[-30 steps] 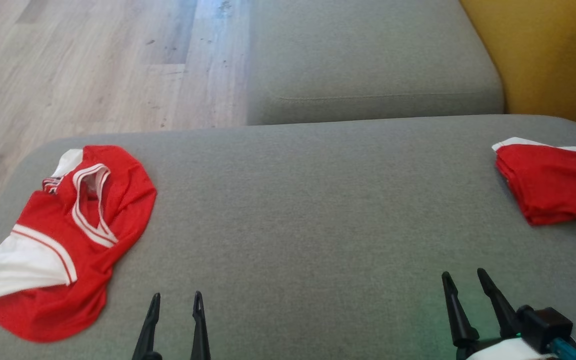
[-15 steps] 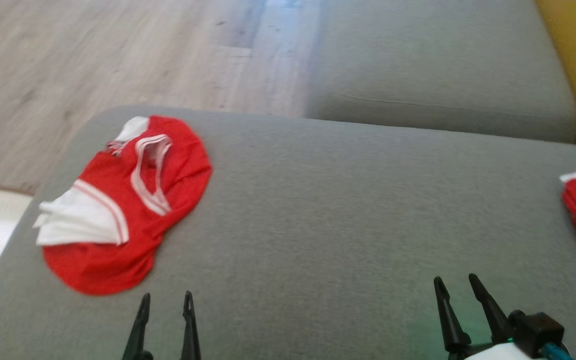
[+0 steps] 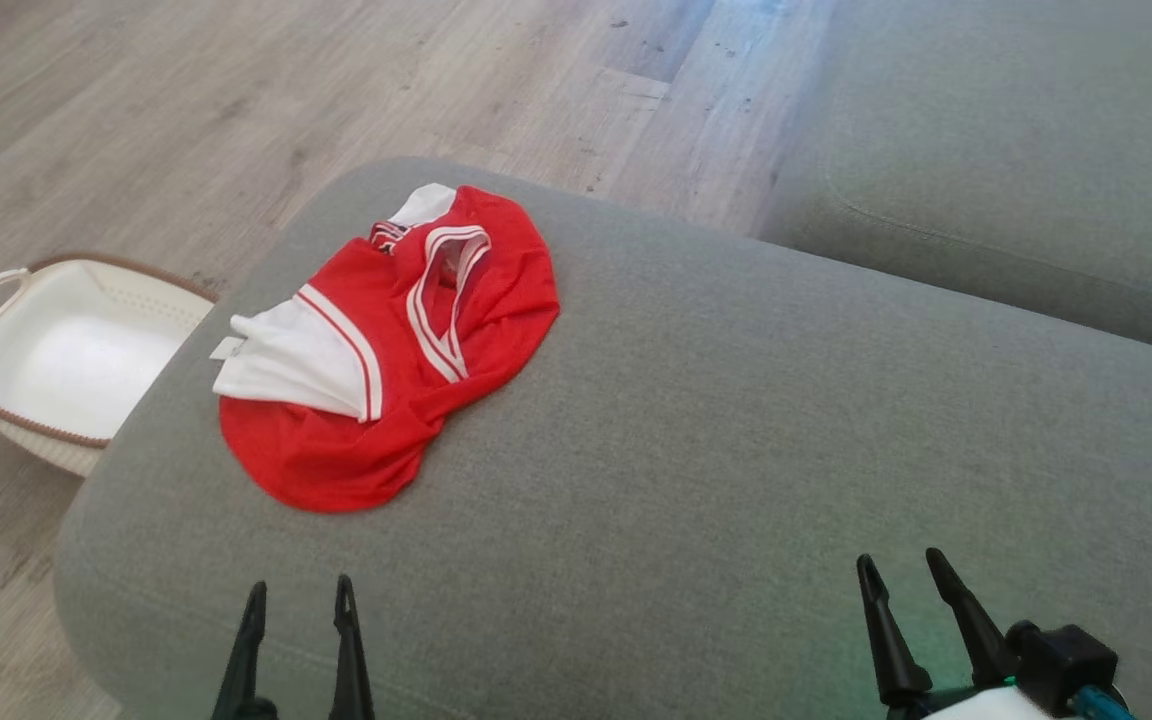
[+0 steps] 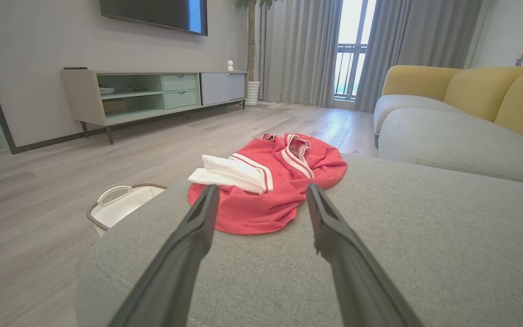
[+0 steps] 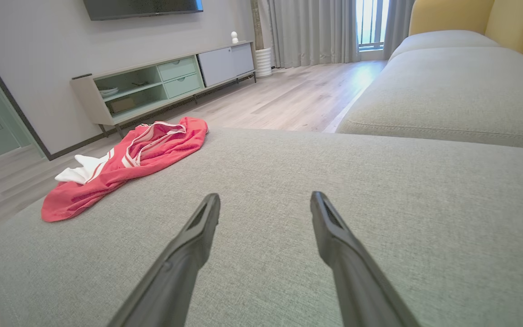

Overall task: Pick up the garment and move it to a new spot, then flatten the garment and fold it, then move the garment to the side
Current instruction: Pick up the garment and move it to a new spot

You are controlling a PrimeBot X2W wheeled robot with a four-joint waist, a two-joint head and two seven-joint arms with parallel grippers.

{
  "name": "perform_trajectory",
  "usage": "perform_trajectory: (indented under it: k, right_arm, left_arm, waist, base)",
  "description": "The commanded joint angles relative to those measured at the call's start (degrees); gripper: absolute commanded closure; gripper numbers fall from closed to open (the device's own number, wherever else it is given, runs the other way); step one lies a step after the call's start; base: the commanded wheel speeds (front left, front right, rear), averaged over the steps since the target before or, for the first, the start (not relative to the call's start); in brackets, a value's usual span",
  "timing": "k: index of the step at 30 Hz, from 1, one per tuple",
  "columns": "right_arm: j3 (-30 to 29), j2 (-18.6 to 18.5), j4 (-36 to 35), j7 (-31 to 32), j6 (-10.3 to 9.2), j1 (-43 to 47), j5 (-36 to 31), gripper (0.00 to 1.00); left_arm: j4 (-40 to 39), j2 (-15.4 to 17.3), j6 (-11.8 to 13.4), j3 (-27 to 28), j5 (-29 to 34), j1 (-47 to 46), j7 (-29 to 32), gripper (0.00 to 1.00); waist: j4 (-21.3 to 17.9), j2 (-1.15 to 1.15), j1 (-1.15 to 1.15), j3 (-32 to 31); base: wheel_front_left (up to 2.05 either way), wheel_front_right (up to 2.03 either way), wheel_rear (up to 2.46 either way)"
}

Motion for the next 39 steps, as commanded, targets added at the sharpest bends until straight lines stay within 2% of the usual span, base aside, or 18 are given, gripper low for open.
perform_trajectory:
  k: [1, 6, 11, 17, 20, 25, 31, 36, 39]
  right_arm:
    - [1.27, -0.26, -1.82, -0.70, -0.05, -2.07, -0.10, 0.00]
    - [1.29, -0.86, -2.10, -0.70, -0.05, -2.10, -0.25, 0.00]
    - [1.70, -2.87, -2.68, -0.70, -0.05, -2.69, -0.64, 0.00]
    - [2.28, -7.95, -4.60, -0.70, -0.05, -6.02, -1.22, 0.00]
    - [2.66, -10.66, -5.74, -0.70, -0.05, -8.53, -1.14, 0.00]
    - [2.79, -15.14, -8.22, -0.70, -0.05, -13.24, -1.27, 0.00]
    - [2.08, -19.39, -11.94, 0.57, -0.05, -16.61, -1.19, 0.00]
    - [0.28, -21.96, -15.99, 2.51, -0.05, -17.00, -1.16, 0.00]
    - [-0.91, -22.44, -17.97, 3.42, -0.05, -16.61, -1.06, 0.00]
  left_arm:
    - [-2.29, 0.00, -0.14, 2.48, 0.84, -2.03, -0.46, 0.00]
    - [-3.17, 1.10, -0.84, 3.22, 1.41, -4.01, -0.46, 0.00]
    - [-5.71, 4.01, -1.83, 4.92, 2.11, -9.91, -0.46, 0.00]
    - [-7.22, 7.65, -3.71, 6.86, 2.03, -24.69, 0.70, 0.00]
    - [-5.11, 9.23, -5.10, 7.68, 1.22, -34.13, 2.78, 0.00]
    - [3.94, 10.60, -7.53, 7.65, -0.35, -49.51, 8.30, 0.00]
    - [22.39, 10.73, -11.42, 6.55, -3.35, -63.77, 19.45, 0.00]
    - [37.88, 8.31, -13.97, 7.29, -8.66, -70.87, 27.51, 0.00]
    - [45.36, 7.40, -14.89, 7.71, -11.08, -72.72, 30.07, 0.00]
  waist:
    - [0.56, 0.00, 0.00, 0.33]
    - [0.91, 0.00, 0.00, 1.46]
    - [0.31, 0.00, 0.00, 5.22]
    - [-1.03, 0.00, 0.00, 13.97]
    - [-1.83, 0.00, 0.00, 18.08]
    - [-3.87, 0.00, 0.00, 24.67]
    - [-6.44, 0.00, 0.00, 30.55]
    - [-7.88, 0.00, 0.00, 34.62]
    - [-8.56, 0.00, 0.00, 36.26]
  base:
    - [0.00, 0.00, 0.00]
    - [0.00, 0.00, 0.00]
    - [0.00, 0.00, 0.00]
    - [0.00, 0.00, 0.00]
    - [0.00, 0.00, 0.00]
    - [0.00, 0.00, 0.00]
    - [0.00, 0.00, 0.00]
    - [0.00, 0.00, 0.00]
    - [0.00, 0.00, 0.00]
